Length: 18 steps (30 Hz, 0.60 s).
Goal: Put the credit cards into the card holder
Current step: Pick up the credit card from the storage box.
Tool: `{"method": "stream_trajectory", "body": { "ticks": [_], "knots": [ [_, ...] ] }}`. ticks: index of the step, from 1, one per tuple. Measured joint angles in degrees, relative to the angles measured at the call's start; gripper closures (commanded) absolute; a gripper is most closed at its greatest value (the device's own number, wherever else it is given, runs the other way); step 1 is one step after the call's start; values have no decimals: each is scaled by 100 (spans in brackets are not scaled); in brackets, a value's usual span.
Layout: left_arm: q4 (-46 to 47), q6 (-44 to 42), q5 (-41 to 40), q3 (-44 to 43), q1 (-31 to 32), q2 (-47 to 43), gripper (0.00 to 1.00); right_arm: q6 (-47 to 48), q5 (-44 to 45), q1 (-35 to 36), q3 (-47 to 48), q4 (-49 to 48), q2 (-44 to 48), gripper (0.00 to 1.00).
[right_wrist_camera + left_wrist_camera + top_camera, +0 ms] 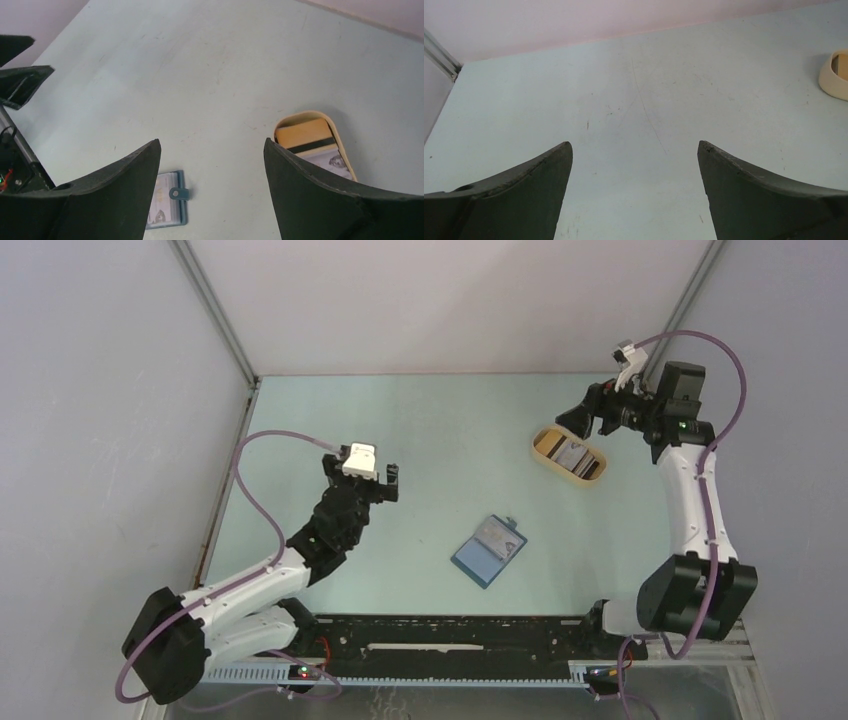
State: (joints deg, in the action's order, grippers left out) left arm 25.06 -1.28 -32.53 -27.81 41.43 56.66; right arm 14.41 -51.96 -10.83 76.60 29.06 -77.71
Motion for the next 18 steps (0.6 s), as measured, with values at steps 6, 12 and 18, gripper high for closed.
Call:
{"method": "stream_trajectory", "body": {
  "ticks": [6,12,18],
  "knots": [
    [-46,-9,-155,-166,0,87,0,-962,501,-236,9,-385,-817,19],
    [-94,-7,-203,-339,-7,164,0,-1923,1154,-404,-24,-538,-1478,25],
    [-142,-9,-221,-339,-7,170,0,-2697,1556,-483,-160,-800,-1821,28]
  ]
}}
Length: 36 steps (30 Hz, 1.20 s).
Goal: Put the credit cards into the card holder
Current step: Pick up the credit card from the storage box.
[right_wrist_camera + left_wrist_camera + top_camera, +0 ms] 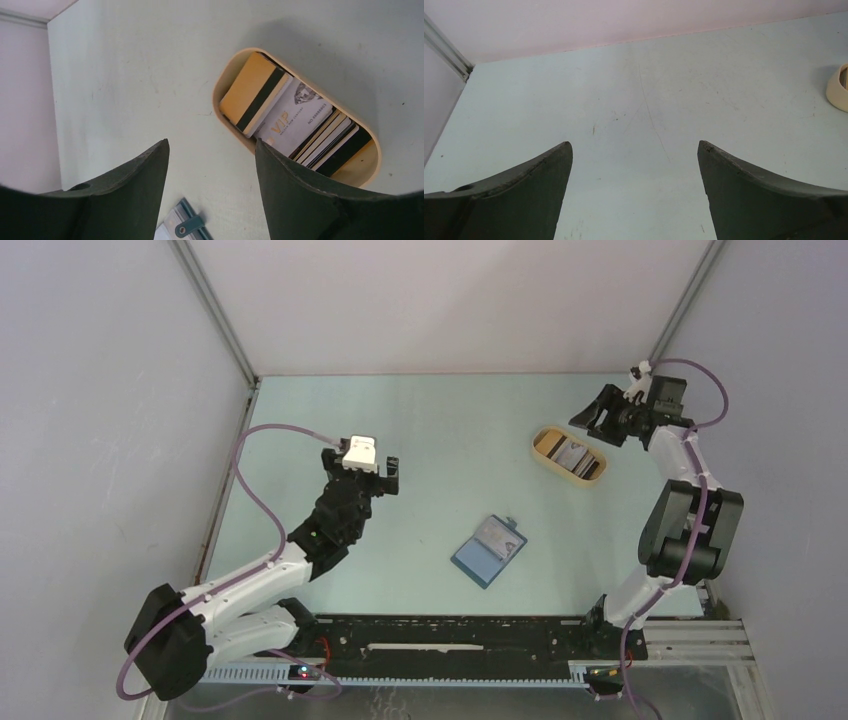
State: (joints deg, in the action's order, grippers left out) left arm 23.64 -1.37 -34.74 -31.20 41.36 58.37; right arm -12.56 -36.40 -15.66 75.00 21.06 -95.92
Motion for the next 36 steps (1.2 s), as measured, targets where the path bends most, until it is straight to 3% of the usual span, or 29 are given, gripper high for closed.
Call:
{"method": "stream_trajectory", "body": {
  "ticks": [12,25,36],
  "knots": [
    [24,0,52,0,0,-63,0,-1023,638,-50,-223,-162,-584,29],
    [72,-2,98,0,0,-79,0,-1360,686,-70,-232,-339,-1123,28],
    [72,-4,162,0,-2,-79,0,-1432,1303,-76,-234,-256,-1150,16]
  ]
}}
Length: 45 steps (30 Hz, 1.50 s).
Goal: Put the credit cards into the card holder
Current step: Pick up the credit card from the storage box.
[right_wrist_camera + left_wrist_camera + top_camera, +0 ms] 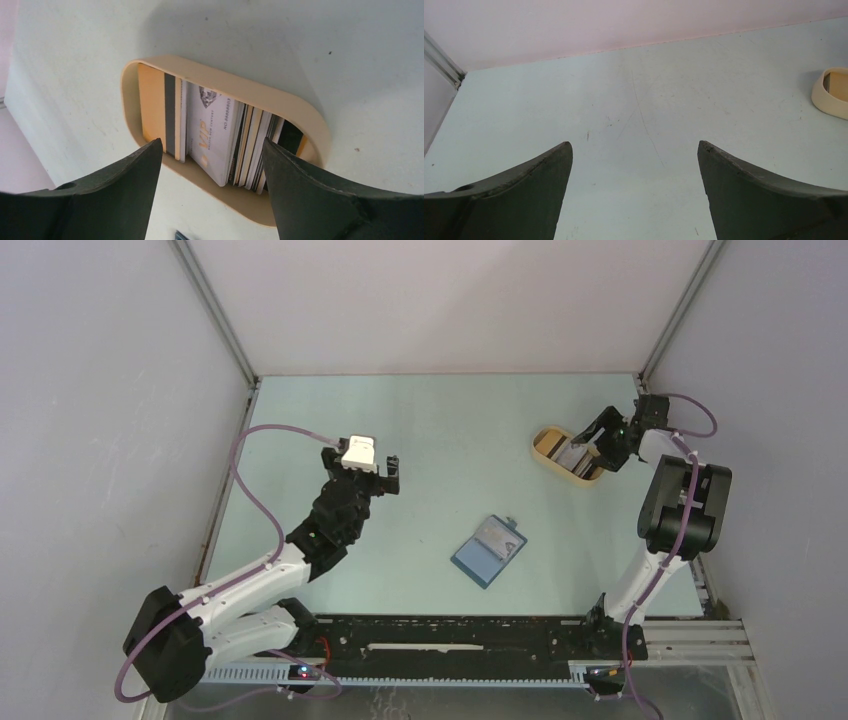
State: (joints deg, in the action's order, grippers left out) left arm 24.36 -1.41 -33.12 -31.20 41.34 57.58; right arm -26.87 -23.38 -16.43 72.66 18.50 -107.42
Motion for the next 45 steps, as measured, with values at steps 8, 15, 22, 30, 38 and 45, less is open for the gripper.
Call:
{"method": "stream_trajectory", "body": {
  "ticks": [8,15,22,30,38,45],
  "knots": [
    [0,0,35,0,-2,0,0,-280,433,153,2,52,0,11],
    [0,0,35,0,-2,0,0,-413,1128,479,109,271,0,3],
    [0,0,37,0,-2,0,0,-437,1563,649,254,402,0,2],
    [0,0,37,0,-2,0,0,-446,1714,555,254,616,0,1],
    [0,0,37,0,-2,-2,0,-433,1674,520,254,654,-9,3],
    [0,-2,37,0,-2,-13,0,-385,1510,498,254,625,-149,5]
  ]
}}
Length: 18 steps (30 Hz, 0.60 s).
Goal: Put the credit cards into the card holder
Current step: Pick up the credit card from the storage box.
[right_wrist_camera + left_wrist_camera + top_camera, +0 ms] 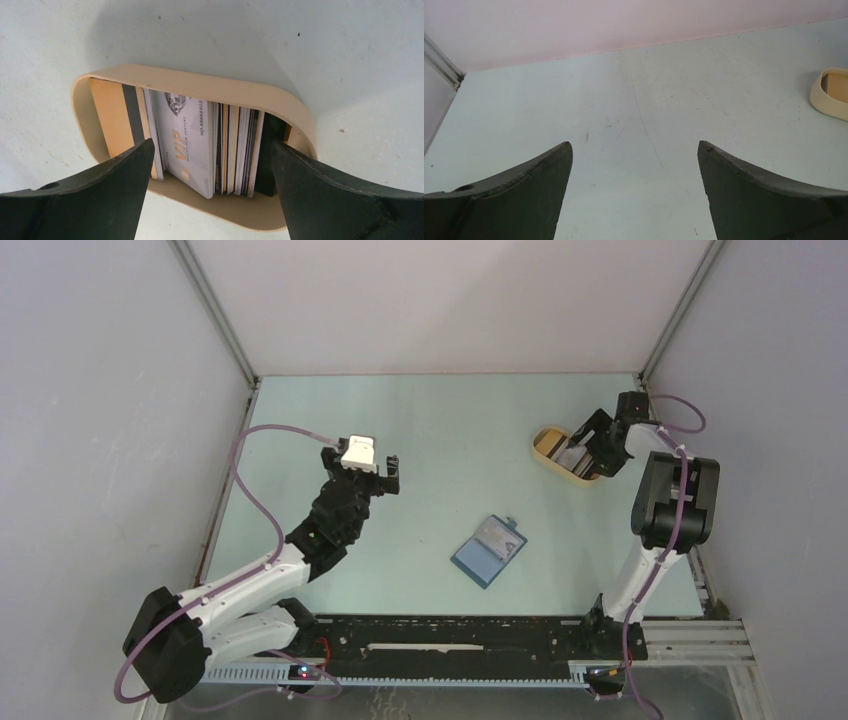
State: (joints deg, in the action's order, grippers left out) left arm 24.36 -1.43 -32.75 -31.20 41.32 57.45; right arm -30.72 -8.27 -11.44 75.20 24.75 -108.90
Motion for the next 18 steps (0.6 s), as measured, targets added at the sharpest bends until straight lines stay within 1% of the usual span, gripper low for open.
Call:
{"method": "stream_trajectory", "body": {
  "ticks": [10,18],
  "knots": [
    [37,0,2,0,0,-15,0,146,-496,-153,20,-184,-122,11],
    [39,0,7,0,0,-15,0,221,-1099,-282,9,-463,-122,14]
  ]
}}
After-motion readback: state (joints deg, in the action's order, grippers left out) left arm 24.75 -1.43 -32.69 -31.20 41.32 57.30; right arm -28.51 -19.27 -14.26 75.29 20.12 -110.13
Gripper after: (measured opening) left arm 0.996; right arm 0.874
